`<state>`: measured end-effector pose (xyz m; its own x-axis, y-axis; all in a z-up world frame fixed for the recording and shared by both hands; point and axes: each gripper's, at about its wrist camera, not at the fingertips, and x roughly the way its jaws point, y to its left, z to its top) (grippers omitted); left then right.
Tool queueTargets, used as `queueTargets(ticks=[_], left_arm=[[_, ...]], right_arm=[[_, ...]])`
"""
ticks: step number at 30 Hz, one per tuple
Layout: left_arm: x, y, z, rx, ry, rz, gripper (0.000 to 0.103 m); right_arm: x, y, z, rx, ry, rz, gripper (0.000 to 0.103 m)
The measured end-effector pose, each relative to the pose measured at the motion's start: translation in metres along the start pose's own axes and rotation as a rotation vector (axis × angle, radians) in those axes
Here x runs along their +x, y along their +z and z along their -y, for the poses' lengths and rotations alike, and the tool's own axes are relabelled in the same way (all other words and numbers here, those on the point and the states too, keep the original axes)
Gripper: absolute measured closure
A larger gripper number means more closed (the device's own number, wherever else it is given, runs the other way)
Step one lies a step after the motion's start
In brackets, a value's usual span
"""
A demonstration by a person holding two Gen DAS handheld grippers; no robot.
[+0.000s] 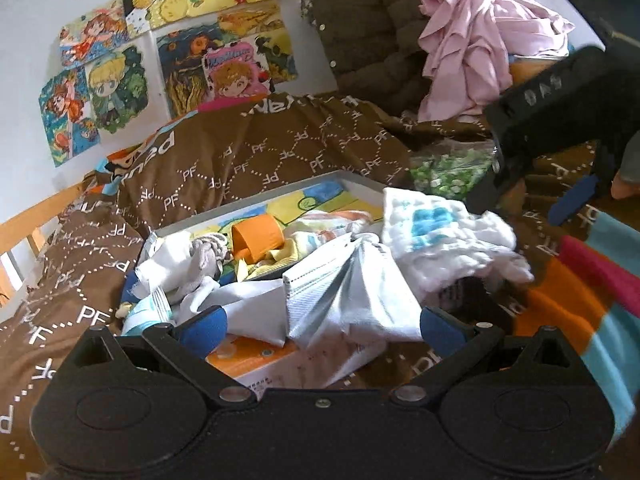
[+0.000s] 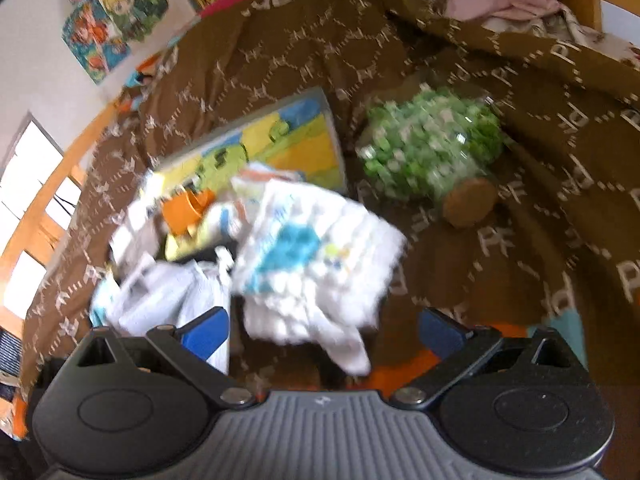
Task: Organize soft objects
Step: 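Move both tools back from the box down to the pile of items, then grasp the white face mask with the left tool while the right tool grasps the blue-print muslin cloth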
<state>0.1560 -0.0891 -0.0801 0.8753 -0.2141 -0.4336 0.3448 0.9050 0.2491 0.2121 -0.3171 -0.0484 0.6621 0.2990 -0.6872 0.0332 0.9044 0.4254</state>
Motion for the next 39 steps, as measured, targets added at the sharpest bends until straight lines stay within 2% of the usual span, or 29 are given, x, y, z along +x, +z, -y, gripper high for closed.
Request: queueTargets(ticks=[7, 17, 23, 28, 33, 39], left_arm=[[0.015, -0.001, -0.009, -0.073, -0.05, 0.003, 0.001], [0.017, 0.0, -0.002, -0.023, -0.087, 0.036, 0.002], [0.016, -0.003, 0.006, 0.036, -0.124, 0.04, 0.009], [0.019, -0.005, 0.006, 0.031, -0.128, 0.023, 0.012], [0.019, -0.007, 0.002, 0.008, -0.139, 0.022, 0.023], [0.019, -0.007, 0.007, 0.034, -0.147, 0.018, 0.033]], right_arm=[[0.017, 0.011, -0.02, -0.163, 0.015, 0.091, 0.0], [0.037, 0.009, -0.029, -0.254, -0.004, 0.06, 0.0], [0.044, 0.004, -0.031, -0.276, -0.009, 0.018, 0.0], [0.046, 0.001, -0.034, -0.295, -0.017, 0.019, 0.0], [0.048, 0.001, -0.035, -0.313, -0.033, 0.02, 0.0], [0.048, 0.001, -0.031, -0.3, -0.05, 0.042, 0.003]])
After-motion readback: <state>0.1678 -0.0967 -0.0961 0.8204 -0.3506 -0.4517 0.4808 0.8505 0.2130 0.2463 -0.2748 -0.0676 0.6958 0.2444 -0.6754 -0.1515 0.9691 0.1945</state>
